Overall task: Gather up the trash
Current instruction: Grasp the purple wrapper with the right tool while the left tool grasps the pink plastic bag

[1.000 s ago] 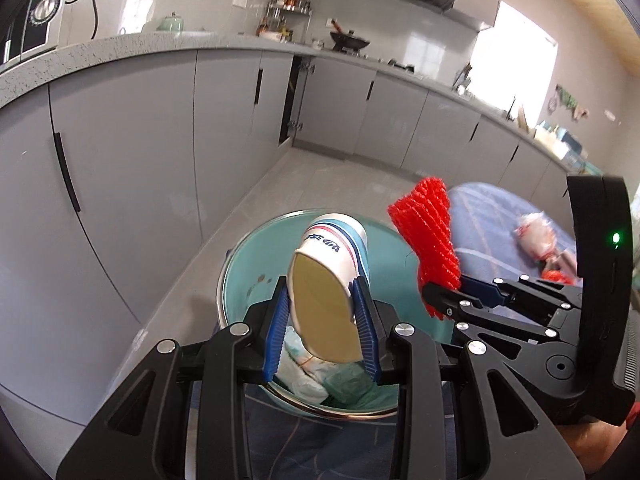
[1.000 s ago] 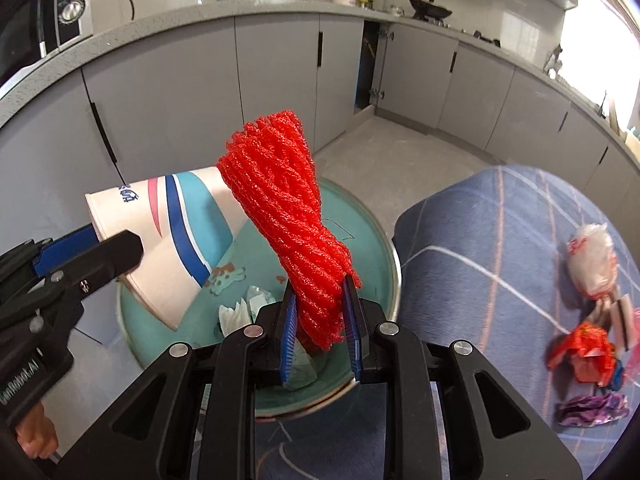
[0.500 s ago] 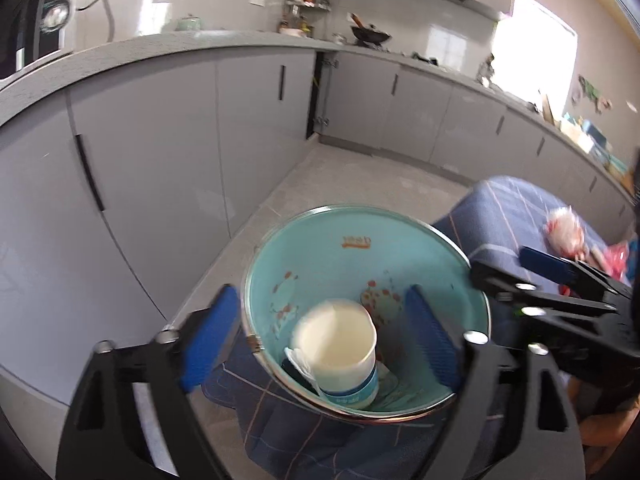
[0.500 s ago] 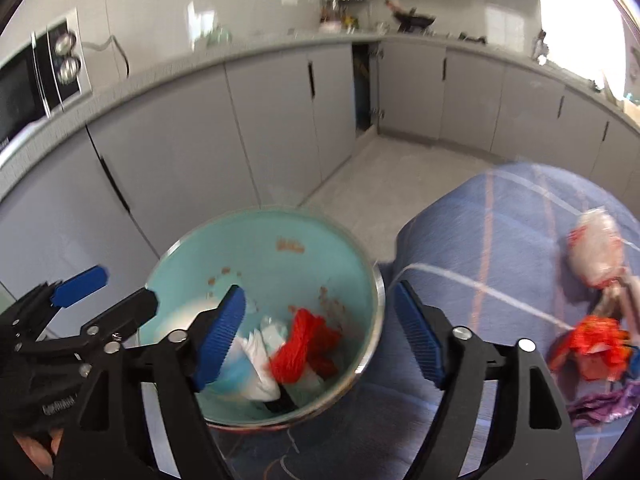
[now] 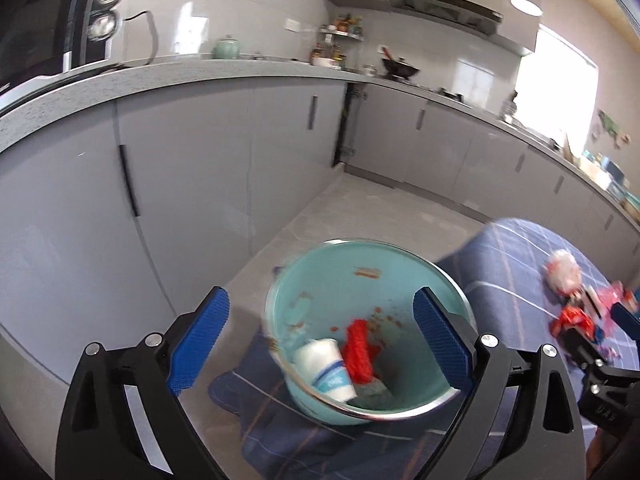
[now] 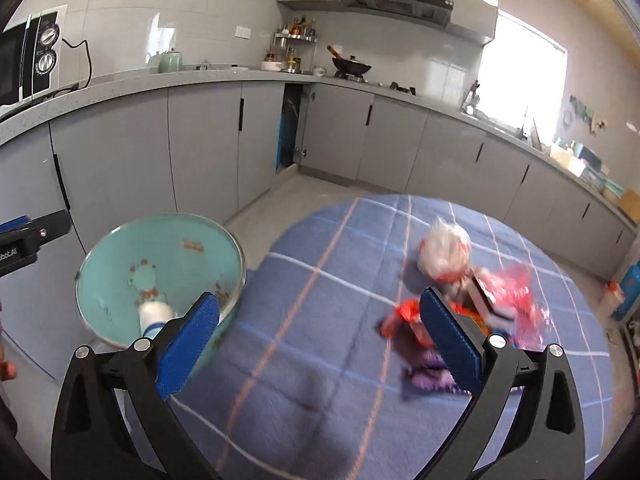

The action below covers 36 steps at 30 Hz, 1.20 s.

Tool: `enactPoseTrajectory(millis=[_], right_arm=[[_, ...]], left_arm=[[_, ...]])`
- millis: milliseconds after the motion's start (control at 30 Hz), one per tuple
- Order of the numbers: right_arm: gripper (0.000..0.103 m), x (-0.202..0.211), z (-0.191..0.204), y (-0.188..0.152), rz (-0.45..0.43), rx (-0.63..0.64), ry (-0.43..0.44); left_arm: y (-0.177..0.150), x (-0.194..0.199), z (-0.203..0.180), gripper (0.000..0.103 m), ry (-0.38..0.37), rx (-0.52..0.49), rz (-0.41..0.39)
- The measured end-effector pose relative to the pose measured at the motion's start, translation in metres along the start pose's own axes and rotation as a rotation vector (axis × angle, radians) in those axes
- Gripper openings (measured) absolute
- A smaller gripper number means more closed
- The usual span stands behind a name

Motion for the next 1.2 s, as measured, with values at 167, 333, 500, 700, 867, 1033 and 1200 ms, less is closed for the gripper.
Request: enactPoseTrajectory(millis=[167,333,500,700,867,1033,1200], right_arm=[[0.098,0.006,-0.028,-0.016,-0.040,-0.018,-0.111],[0.098,0.001,-0.063,-0.035,0.022,-0.086,-0.100],[0.098,-0.003,-0.099,-0.054,0.052,-0.131,-0.160],[0.098,-0.013,-0.143,-0.074,0.124,-0.214,-0.205],[0.097,-0.024,-0.178,-0.089,0.196,-0.303,-0.224],[0.096,-0.033,-0.198,-0.097,0.257,-0.367,-0.210],[0.082,-0.043,-0.201,-0.098,0.309,-0.382,-0.181]], left_arm=[[-0.013,-0.007,-0.042,0.094,-0.079,-0.063,0.032],[-0.024,-0.015,-0.084,0.097,-0.147,-0.108,0.065],[-0.037,-0.027,-0.116,0.097,-0.190,-0.134,0.114],[-0.052,-0.036,-0.155,0.097,-0.221,-0.219,0.159],[-0.062,-0.043,-0.175,0.097,-0.252,-0.252,0.197],[-0.065,-0.052,-0.191,0.097,-0.281,-0.261,0.222],[-0.064,-0.058,-0.206,0.097,-0.296,-0.294,0.225]])
Point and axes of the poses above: each gripper's, at about its wrist camera, not at the fingertips, and x roughly against the way its jaws point, z to its left, y to its top, the point moved 5 cm from there along -x, roughly the way its jaws point, and after that the axes turned 15 degrees about -y, right-handed, at the moved point
